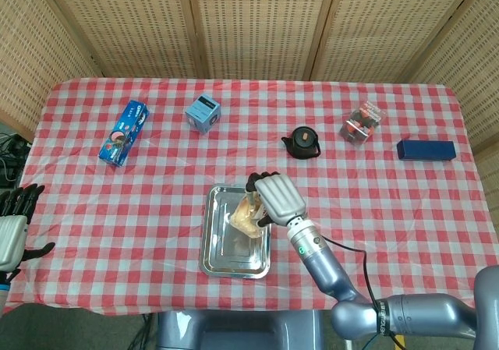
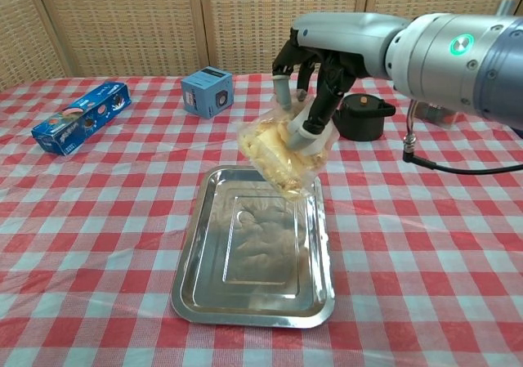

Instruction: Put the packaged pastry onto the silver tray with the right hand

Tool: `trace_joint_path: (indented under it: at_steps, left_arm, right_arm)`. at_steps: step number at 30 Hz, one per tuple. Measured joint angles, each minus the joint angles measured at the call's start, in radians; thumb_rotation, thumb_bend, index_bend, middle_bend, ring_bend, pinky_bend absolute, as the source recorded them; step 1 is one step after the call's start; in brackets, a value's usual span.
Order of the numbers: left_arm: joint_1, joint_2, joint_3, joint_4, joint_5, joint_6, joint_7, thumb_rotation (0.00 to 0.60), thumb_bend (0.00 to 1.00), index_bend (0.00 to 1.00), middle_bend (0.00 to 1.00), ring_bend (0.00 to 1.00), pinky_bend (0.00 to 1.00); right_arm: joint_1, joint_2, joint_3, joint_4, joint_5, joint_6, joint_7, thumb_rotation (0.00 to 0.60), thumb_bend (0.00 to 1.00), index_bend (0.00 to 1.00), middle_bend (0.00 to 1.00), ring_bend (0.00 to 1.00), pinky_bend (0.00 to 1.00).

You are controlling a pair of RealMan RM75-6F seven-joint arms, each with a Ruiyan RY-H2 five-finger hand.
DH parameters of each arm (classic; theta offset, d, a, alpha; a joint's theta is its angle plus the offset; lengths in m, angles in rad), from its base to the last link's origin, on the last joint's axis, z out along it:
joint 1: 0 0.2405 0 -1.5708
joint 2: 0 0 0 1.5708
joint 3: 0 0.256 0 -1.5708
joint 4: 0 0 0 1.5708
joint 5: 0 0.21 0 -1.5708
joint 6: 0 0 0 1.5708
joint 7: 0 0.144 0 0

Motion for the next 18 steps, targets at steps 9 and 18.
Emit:
trace_joint_path:
  at_steps: [9,18]
  left_arm:
    - [0.0,0.001,-0.001,-0.002,-0.004,0.002,-0.002,0.6,0.04,0.0,0.0,0.0,0.0]
    - [-0.001,0.004,0.001,-0.004,-0.006,-0.001,-0.002,0.6,0.04,0.0,0.0,0.0,0.0]
  right_arm:
    - [0.036,-0.036,0.002,-0.006,0.024,0.028,-0.013,0.6,0.15,0.58,0.37,0.38,0.36]
    - [0.052,-0.025,-0.016,-0.01,0.065,0.034,-0.037,0.6,0.13,0.43,0.18,0.22,0.13]
